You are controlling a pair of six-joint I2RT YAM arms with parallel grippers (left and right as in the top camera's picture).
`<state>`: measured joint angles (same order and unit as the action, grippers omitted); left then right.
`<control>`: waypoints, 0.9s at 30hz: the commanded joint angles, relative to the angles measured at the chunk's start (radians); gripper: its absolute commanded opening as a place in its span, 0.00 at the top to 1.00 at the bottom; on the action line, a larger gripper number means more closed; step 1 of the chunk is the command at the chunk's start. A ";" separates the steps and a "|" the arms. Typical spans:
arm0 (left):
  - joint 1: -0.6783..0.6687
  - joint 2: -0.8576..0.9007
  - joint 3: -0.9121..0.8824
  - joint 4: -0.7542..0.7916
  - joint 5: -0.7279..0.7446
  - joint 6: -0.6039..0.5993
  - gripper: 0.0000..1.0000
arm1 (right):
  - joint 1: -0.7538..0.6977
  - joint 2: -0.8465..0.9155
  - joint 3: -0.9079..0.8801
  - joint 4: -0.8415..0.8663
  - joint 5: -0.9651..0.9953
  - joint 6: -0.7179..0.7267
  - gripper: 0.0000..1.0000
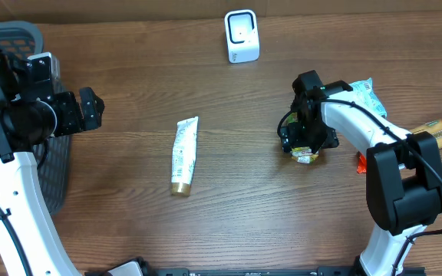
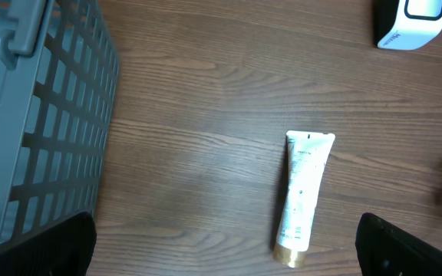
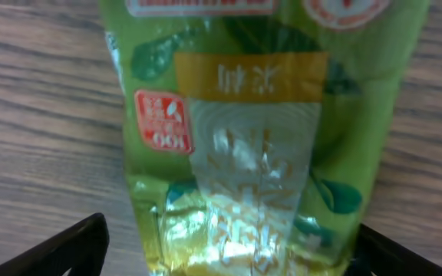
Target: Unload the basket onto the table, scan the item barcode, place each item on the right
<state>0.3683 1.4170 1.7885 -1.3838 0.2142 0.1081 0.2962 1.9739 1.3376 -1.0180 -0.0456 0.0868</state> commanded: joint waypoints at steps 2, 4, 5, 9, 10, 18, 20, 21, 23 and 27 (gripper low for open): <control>0.003 0.003 0.014 0.000 0.015 0.015 0.01 | 0.000 -0.007 -0.032 0.048 0.009 -0.018 0.14; 0.003 0.003 0.014 0.000 0.015 0.015 0.01 | 0.000 -0.007 -0.053 0.071 0.036 -0.018 0.17; 0.003 0.003 0.014 0.000 0.015 0.015 0.00 | 0.000 -0.007 -0.066 0.081 0.046 -0.018 0.19; 0.003 0.003 0.014 0.000 0.015 0.015 0.00 | -0.002 -0.007 -0.085 0.097 0.056 -0.018 0.41; 0.003 0.003 0.014 0.000 0.015 0.015 0.01 | -0.002 -0.007 -0.085 0.098 0.056 -0.018 0.46; 0.003 0.003 0.014 0.000 0.015 0.015 0.00 | -0.002 -0.009 -0.068 0.108 -0.004 -0.013 0.79; 0.003 0.003 0.014 0.000 0.015 0.015 0.00 | -0.002 -0.010 -0.052 0.105 -0.051 -0.013 0.84; 0.003 0.003 0.014 0.000 0.014 0.015 0.00 | -0.004 -0.011 -0.042 0.102 -0.080 -0.014 0.86; 0.003 0.003 0.014 0.000 0.014 0.015 0.00 | -0.006 -0.019 -0.019 0.092 -0.156 -0.029 0.88; 0.003 0.003 0.014 0.000 0.015 0.015 0.00 | -0.014 -0.056 0.018 0.071 -0.377 -0.118 0.88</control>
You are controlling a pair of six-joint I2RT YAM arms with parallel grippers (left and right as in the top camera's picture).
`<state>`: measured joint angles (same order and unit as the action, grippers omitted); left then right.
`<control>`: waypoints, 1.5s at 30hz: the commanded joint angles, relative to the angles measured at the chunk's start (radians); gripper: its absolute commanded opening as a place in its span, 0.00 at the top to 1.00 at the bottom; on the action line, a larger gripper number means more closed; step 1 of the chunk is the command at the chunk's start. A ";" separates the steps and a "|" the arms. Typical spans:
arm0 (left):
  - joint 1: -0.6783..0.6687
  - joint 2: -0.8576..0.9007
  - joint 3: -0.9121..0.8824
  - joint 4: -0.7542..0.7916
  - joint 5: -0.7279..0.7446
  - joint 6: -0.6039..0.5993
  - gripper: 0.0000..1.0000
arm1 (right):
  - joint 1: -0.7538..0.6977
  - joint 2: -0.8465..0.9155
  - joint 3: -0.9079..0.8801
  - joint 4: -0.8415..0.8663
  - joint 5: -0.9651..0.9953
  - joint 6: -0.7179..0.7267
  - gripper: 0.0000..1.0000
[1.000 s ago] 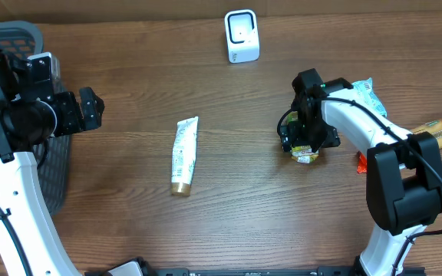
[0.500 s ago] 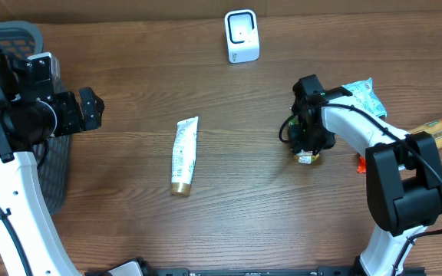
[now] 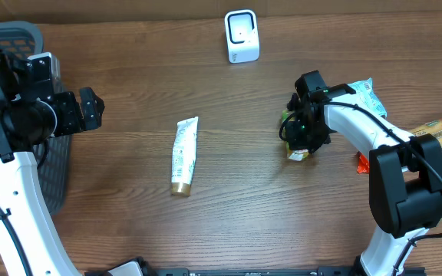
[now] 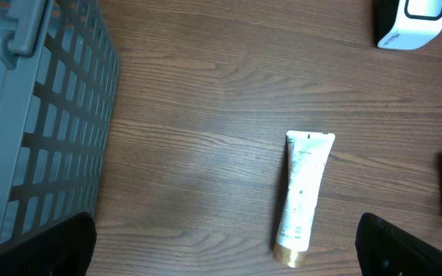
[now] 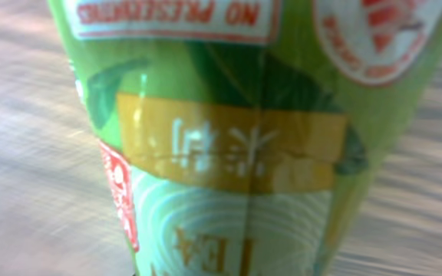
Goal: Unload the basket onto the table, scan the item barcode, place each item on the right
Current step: 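Lift the pouch upright with the right gripper toward the scanner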
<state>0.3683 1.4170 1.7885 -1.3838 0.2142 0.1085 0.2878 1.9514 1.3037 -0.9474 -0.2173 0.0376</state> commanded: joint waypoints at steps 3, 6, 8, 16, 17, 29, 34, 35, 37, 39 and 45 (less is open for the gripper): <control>0.003 0.003 0.014 0.000 0.015 0.015 0.01 | -0.018 -0.080 0.076 -0.008 -0.426 -0.140 0.88; 0.003 0.003 0.014 0.000 0.015 0.015 0.01 | -0.035 -0.125 0.092 -0.011 -0.613 -0.200 0.88; 0.003 0.003 0.014 0.000 0.015 0.015 0.00 | -0.049 -0.149 0.099 -0.011 -0.714 -0.232 0.88; 0.003 0.003 0.014 0.000 0.015 0.015 0.00 | -0.097 -0.184 0.100 0.002 -0.925 -0.286 0.89; 0.003 0.003 0.014 0.000 0.015 0.015 0.01 | -0.099 -0.184 0.100 0.008 -0.929 -0.285 0.89; 0.003 0.003 0.014 0.000 0.015 0.015 0.00 | -0.100 -0.184 0.140 0.040 -0.937 -0.221 0.90; 0.003 0.003 0.014 0.000 0.015 0.015 0.01 | -0.100 -0.184 0.194 -0.006 -0.931 -0.220 0.91; 0.003 0.003 0.014 0.000 0.015 0.015 0.00 | -0.100 -0.184 0.202 -0.016 -0.925 -0.220 0.91; 0.003 0.003 0.014 0.000 0.015 0.015 0.01 | -0.100 -0.184 0.215 -0.035 -0.916 -0.221 0.91; 0.003 0.003 0.014 0.000 0.015 0.015 0.01 | -0.100 -0.184 0.221 -0.047 -0.907 -0.221 0.92; 0.003 0.003 0.014 0.000 0.015 0.015 0.01 | -0.098 -0.184 0.224 -0.061 -0.833 -0.182 0.95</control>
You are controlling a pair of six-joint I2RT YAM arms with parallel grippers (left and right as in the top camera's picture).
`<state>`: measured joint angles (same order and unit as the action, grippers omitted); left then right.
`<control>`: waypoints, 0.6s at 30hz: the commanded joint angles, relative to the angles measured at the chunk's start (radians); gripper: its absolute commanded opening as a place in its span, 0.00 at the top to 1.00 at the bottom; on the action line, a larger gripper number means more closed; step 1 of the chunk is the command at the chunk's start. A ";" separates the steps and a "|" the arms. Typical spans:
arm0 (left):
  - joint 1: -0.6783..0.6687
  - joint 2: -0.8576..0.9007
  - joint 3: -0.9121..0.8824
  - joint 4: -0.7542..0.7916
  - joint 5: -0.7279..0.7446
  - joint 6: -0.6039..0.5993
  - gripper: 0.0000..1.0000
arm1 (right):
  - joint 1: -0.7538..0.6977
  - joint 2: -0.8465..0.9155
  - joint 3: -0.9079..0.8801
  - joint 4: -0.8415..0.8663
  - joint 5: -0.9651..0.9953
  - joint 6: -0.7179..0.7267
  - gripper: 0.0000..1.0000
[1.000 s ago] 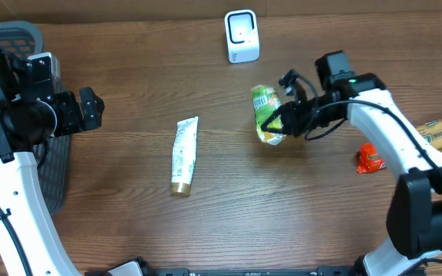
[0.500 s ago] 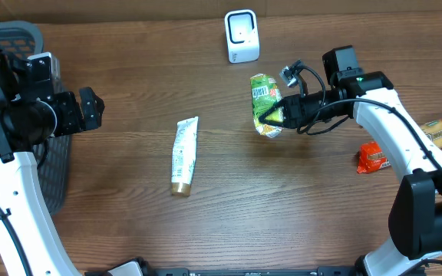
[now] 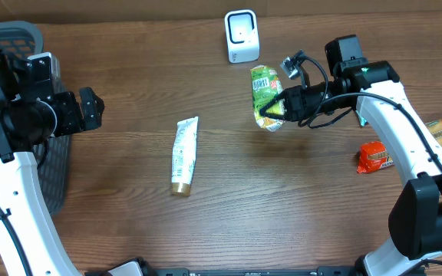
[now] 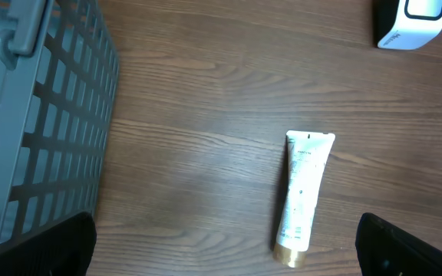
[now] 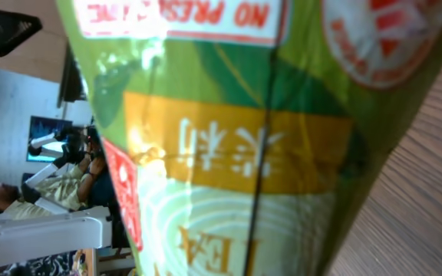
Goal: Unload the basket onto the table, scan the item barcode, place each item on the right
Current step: 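Lift the pouch upright with the right gripper toward the scanner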
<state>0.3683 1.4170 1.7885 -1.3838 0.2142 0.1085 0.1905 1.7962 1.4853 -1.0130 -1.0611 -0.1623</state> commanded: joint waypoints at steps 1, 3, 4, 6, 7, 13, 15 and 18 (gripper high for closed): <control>0.003 0.003 0.014 0.000 0.015 0.015 0.00 | 0.000 -0.029 0.042 0.001 0.013 0.017 0.95; 0.003 0.003 0.014 0.000 0.015 0.015 0.00 | 0.000 -0.029 0.042 -0.003 0.014 0.017 0.95; 0.003 0.003 0.014 0.000 0.014 0.015 0.00 | 0.000 -0.029 0.042 -0.004 0.013 0.017 0.95; 0.003 0.003 0.014 0.000 0.015 0.015 0.00 | 0.000 -0.029 0.042 -0.004 0.014 0.017 0.95; 0.003 0.003 0.014 0.000 0.015 0.015 0.00 | 0.000 -0.029 0.042 -0.004 0.013 0.017 0.96; 0.003 0.003 0.014 0.000 0.015 0.015 0.00 | 0.000 -0.029 0.095 -0.056 0.074 0.018 0.96; 0.003 0.003 0.014 0.000 0.015 0.015 0.00 | 0.003 -0.029 0.149 -0.106 0.186 0.034 0.96; 0.003 0.003 0.014 0.000 0.015 0.015 0.00 | 0.038 -0.029 0.264 -0.153 0.573 0.124 0.96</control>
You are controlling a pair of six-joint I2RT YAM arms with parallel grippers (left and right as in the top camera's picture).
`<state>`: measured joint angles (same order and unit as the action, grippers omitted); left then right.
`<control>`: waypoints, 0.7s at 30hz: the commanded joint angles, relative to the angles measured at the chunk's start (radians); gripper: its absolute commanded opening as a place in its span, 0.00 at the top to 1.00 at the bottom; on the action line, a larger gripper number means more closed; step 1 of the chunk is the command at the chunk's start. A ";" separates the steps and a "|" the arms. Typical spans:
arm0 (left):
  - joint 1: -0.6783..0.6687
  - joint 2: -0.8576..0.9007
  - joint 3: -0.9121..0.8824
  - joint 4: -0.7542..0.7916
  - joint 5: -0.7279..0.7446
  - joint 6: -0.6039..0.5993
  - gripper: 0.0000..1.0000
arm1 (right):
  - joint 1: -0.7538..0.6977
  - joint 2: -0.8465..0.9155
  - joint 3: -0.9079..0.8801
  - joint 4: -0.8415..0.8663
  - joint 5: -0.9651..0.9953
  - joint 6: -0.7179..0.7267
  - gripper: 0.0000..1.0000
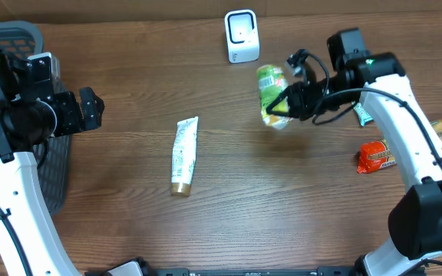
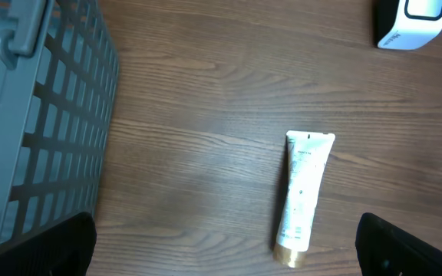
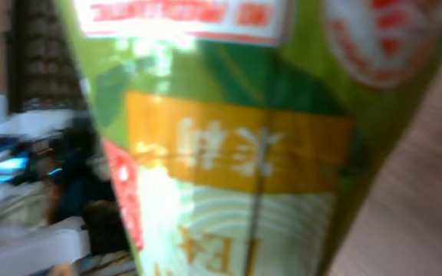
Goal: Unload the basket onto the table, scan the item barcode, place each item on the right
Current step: 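Lift the pouch upright with the right gripper toward the scanner, then hold the pouch in front of the white scanner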
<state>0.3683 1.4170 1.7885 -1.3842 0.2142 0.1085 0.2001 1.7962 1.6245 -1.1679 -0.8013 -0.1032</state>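
A green tea pouch point(image 1: 272, 93) hangs in the air below and to the right of the white barcode scanner point(image 1: 242, 36), with my right gripper point(image 1: 288, 106) shut on its lower end. The pouch point(image 3: 236, 138) fills the right wrist view, blurred, and hides the fingers. My left gripper point(image 1: 85, 110) stands open at the far left, next to the basket; its dark fingertips point(image 2: 405, 249) show at the bottom corners of the left wrist view with nothing between them. The scanner point(image 2: 413, 21) sits at that view's top right.
A white tube with a gold cap point(image 1: 184, 155) lies at mid-table, also seen as the tube point(image 2: 304, 195). A grey basket point(image 1: 10, 46) stands at the far left. A red packet point(image 1: 377, 156), a sausage-like pack and a green-white packet point(image 1: 361, 113) lie at the right.
My right gripper and the green pouch have shifted slightly right and down, and the pouch has turned a little. The left arm has not moved.
My right gripper was low over the green pouch on the table at the right, jaws apart. Then it was shut on the pouch. Later it held the pouch in the air near the scanner, and now still holds it there, slightly turned.
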 commanded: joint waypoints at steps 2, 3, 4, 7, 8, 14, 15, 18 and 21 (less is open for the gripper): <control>0.003 0.003 0.014 0.001 0.015 0.015 0.00 | 0.070 -0.029 0.168 0.023 0.546 0.122 0.96; 0.003 0.003 0.014 0.001 0.015 0.015 0.00 | 0.092 -0.029 0.174 0.051 0.649 0.137 0.96; 0.003 0.003 0.014 0.001 0.015 0.015 0.00 | 0.119 -0.027 0.174 0.089 0.761 0.139 0.96; 0.003 0.003 0.014 0.001 0.015 0.015 0.00 | 0.200 0.015 0.173 0.213 1.066 0.108 0.96; 0.003 0.003 0.014 0.001 0.015 0.015 0.01 | 0.218 0.034 0.173 0.254 1.139 0.087 0.96; 0.003 0.003 0.014 0.001 0.014 0.015 0.00 | 0.272 0.189 0.173 0.644 1.505 -0.133 0.96; 0.003 0.003 0.014 0.001 0.015 0.015 0.01 | 0.272 0.216 0.173 0.716 1.526 -0.210 0.96; 0.003 0.003 0.014 0.001 0.015 0.015 0.01 | 0.270 0.302 0.173 0.903 1.549 -0.479 0.96; 0.003 0.003 0.014 0.001 0.015 0.015 0.00 | 0.270 0.395 0.173 1.099 1.573 -0.722 0.96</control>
<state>0.3683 1.4170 1.7885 -1.3838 0.2142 0.1085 0.4732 2.1407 1.7691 -0.1829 0.6495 -0.4927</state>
